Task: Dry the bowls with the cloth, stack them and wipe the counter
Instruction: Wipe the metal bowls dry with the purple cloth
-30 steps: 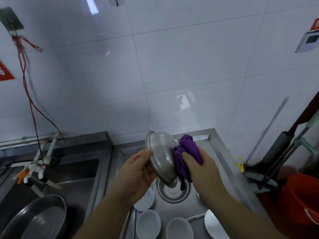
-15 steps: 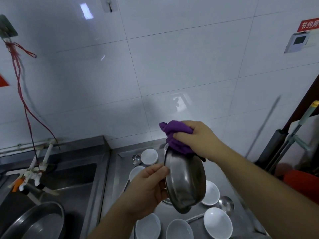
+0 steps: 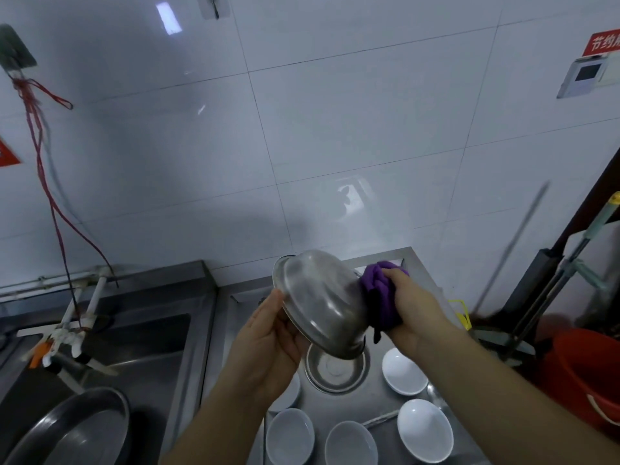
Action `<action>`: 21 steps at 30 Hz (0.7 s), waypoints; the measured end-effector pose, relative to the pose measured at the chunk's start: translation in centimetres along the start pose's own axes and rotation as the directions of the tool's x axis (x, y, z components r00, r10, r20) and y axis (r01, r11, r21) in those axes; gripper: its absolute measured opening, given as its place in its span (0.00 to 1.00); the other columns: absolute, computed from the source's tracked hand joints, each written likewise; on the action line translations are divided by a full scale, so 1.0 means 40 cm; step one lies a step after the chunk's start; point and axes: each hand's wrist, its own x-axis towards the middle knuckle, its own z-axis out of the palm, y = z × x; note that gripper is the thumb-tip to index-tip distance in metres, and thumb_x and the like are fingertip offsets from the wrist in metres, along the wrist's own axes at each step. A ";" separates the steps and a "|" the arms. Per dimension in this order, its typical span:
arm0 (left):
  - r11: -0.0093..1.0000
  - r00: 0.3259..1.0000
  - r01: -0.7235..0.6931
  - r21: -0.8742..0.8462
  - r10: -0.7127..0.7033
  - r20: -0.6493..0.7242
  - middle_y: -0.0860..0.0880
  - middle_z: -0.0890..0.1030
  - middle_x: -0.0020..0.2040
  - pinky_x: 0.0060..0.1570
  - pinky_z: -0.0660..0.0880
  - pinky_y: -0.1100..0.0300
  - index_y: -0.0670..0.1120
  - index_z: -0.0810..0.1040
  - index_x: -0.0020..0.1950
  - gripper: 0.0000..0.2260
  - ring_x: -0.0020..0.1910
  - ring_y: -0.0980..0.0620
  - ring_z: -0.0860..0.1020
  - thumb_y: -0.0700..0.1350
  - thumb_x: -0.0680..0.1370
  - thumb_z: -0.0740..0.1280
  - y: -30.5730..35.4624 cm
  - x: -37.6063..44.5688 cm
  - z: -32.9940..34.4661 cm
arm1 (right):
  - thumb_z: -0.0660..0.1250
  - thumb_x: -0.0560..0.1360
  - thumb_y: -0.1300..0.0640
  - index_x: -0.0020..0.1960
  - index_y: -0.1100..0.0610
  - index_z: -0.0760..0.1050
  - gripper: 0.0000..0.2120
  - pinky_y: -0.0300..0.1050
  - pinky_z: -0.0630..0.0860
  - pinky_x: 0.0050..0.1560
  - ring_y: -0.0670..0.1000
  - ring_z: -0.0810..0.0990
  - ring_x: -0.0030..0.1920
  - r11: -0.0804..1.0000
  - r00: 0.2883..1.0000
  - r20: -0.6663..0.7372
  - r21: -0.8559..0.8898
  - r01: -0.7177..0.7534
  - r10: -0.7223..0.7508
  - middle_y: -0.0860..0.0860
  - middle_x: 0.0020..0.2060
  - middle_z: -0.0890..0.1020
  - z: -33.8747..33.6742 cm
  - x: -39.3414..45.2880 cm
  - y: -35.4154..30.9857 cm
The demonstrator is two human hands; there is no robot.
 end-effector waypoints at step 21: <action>0.396 0.954 -0.273 0.877 -0.004 0.299 0.49 0.84 0.43 0.46 0.79 0.51 0.54 0.85 0.55 0.11 0.42 0.45 0.80 0.52 0.83 0.62 -0.065 0.009 -0.032 | 0.75 0.78 0.51 0.56 0.47 0.82 0.07 0.50 0.87 0.43 0.53 0.88 0.43 0.952 0.973 0.080 -0.203 0.228 -0.216 0.52 0.44 0.89 0.053 -0.064 0.040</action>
